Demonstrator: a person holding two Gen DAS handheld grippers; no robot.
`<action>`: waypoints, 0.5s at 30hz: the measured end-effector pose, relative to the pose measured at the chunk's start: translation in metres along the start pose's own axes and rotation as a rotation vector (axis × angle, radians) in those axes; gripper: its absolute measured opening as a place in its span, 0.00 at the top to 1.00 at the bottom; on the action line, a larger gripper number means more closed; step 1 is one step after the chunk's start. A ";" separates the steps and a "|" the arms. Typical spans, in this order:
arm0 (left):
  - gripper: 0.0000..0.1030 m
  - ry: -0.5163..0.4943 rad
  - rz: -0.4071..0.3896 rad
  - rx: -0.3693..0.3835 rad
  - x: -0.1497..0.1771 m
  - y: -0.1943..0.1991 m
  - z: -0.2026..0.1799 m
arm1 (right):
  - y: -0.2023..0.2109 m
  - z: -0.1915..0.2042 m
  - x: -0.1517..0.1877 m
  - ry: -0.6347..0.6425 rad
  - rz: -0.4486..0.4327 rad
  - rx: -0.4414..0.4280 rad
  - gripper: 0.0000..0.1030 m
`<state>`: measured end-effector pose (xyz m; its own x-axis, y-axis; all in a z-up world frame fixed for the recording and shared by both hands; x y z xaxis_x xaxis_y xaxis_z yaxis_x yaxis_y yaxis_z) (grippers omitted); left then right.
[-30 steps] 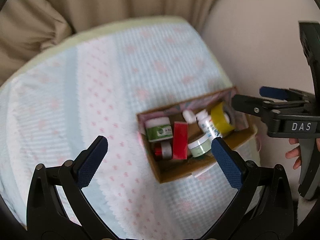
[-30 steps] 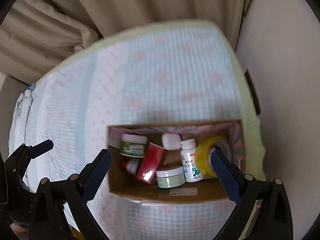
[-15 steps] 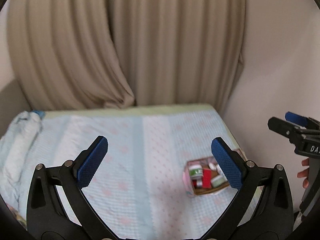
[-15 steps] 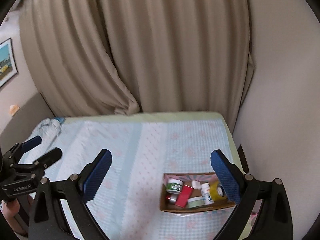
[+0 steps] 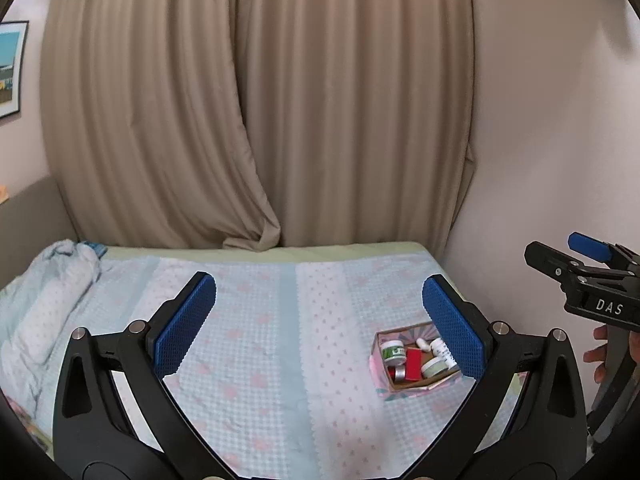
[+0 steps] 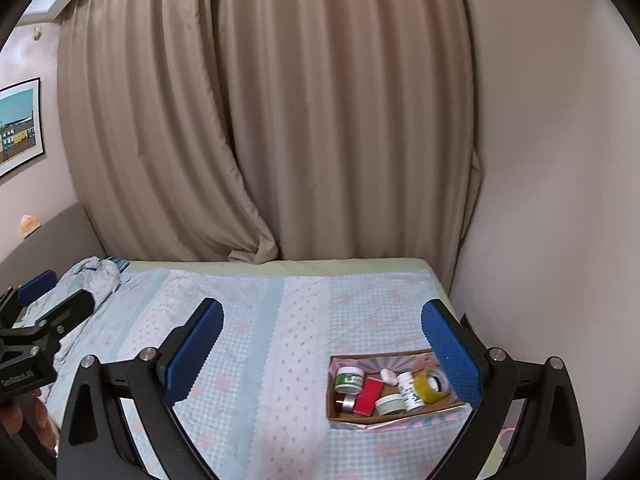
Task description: Organize rigid objects
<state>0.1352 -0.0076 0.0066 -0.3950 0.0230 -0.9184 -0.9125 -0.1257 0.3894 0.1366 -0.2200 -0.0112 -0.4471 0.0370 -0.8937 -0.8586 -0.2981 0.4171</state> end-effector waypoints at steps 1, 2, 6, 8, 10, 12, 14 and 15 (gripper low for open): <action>0.00 -0.002 -0.004 0.001 -0.002 0.001 -0.001 | 0.003 -0.001 0.000 -0.004 -0.008 0.004 0.04; 0.00 -0.002 -0.007 0.002 -0.002 0.003 -0.001 | 0.007 -0.001 -0.001 -0.006 -0.016 0.008 0.04; 0.00 -0.003 -0.022 -0.001 -0.003 0.009 -0.004 | 0.014 -0.001 -0.004 -0.003 -0.029 0.016 0.04; 0.00 0.003 -0.026 -0.001 -0.003 0.010 -0.004 | 0.015 -0.001 -0.005 -0.001 -0.035 0.017 0.04; 0.00 0.011 -0.028 -0.005 -0.004 0.011 -0.002 | 0.017 -0.001 -0.005 0.003 -0.040 0.018 0.04; 0.00 0.016 -0.025 -0.004 -0.005 0.010 -0.001 | 0.016 -0.001 -0.005 0.005 -0.041 0.018 0.04; 0.00 0.022 -0.025 -0.003 -0.006 0.011 0.000 | 0.016 -0.001 -0.005 0.005 -0.041 0.016 0.04; 0.00 0.021 -0.027 -0.003 -0.007 0.011 0.000 | 0.015 -0.001 -0.005 0.007 -0.042 0.018 0.04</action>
<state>0.1274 -0.0093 0.0170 -0.3682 0.0053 -0.9297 -0.9223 -0.1281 0.3645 0.1256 -0.2254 -0.0005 -0.4092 0.0425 -0.9115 -0.8809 -0.2788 0.3825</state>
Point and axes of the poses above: each gripper's, at about its wrist camera, not at the fingertips, and y roughly against the way its jaws point, z to its left, x to its underside, the point moved 6 cm from there along -y, roughly the way its jaws point, and after that the axes turned 13 degrees about -x, right-handed, at the moved point
